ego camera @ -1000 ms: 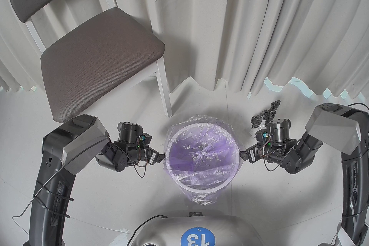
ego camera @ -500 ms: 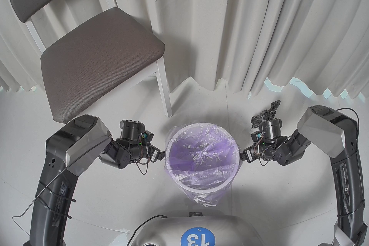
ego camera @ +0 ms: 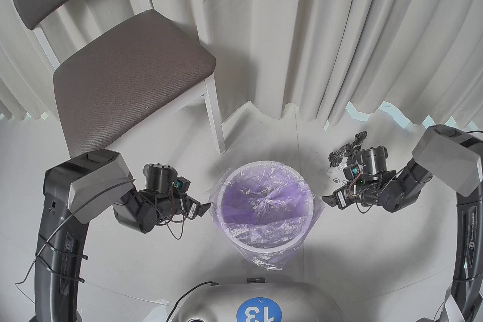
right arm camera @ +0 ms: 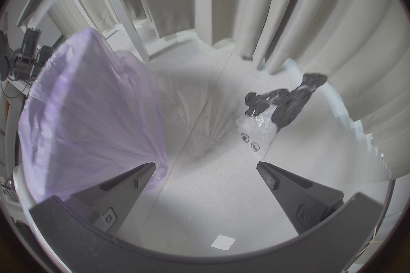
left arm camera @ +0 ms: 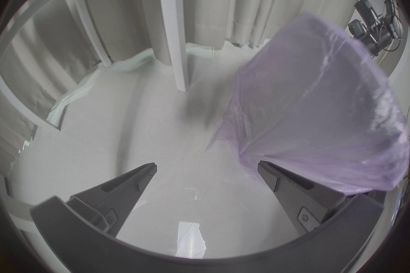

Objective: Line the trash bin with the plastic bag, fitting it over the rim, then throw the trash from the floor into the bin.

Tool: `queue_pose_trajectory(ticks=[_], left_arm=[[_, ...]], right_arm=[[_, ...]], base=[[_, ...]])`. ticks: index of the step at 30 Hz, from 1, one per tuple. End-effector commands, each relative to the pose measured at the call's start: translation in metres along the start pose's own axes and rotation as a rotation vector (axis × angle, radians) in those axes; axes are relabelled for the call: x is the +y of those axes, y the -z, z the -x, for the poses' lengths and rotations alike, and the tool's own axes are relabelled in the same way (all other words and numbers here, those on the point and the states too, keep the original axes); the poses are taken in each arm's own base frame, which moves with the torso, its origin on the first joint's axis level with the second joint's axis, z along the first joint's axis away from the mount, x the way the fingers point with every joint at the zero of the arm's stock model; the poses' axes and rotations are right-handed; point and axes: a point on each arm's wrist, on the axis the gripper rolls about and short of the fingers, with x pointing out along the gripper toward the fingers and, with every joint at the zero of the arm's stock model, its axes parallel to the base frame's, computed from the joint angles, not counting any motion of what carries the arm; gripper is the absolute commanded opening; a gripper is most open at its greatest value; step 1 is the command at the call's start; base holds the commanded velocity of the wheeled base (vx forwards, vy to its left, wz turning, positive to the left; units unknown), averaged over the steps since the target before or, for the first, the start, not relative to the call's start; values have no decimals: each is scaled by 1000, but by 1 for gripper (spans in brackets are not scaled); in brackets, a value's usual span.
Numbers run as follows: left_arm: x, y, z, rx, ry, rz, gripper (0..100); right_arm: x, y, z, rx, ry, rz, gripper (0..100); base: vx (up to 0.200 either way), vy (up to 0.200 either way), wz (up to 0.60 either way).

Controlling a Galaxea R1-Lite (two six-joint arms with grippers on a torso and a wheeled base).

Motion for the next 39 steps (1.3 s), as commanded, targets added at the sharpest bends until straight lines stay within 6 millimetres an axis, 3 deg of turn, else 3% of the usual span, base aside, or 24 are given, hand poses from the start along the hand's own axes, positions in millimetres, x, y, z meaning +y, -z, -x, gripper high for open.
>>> queue_pose_trajectory(ticks=[1,3,5,9,12,15,19,26,35,39], left_arm=[[-1,-6,35,-80,-36,37,100],[-1,-4,37,-82,-47,53,100],[-2,0,41,-90,-48,93,100],[-6,7,46,-99,-48,113,100],[-8,12,51,-111,-51,111,100],[-11,18,61,-158,-64,101,100],[-13,22,70,-197,-74,100,100],[-16,29,87,-267,-90,107,100],[-14,25,86,-289,-77,178,100],[-14,26,86,-285,-75,180,100]], right_arm=[[9,-35,78,-153,0,46,100],[17,-40,91,-178,-13,58,100],[37,-42,113,-210,-61,93,100],[73,-35,133,-240,-153,160,100],[89,-25,139,-243,-222,220,100],[96,-7,140,-299,-439,398,100],[98,4,128,-326,-533,507,100],[111,11,77,-309,-639,526,100],[119,13,40,-294,-674,523,100],[114,19,25,-273,-663,506,100]], base=[[0,0,0],[0,0,0],[0,0,0],[0,0,0],[0,0,0],[0,0,0],[0,0,0],[0,0,0],[0,0,0],[0,0,0]])
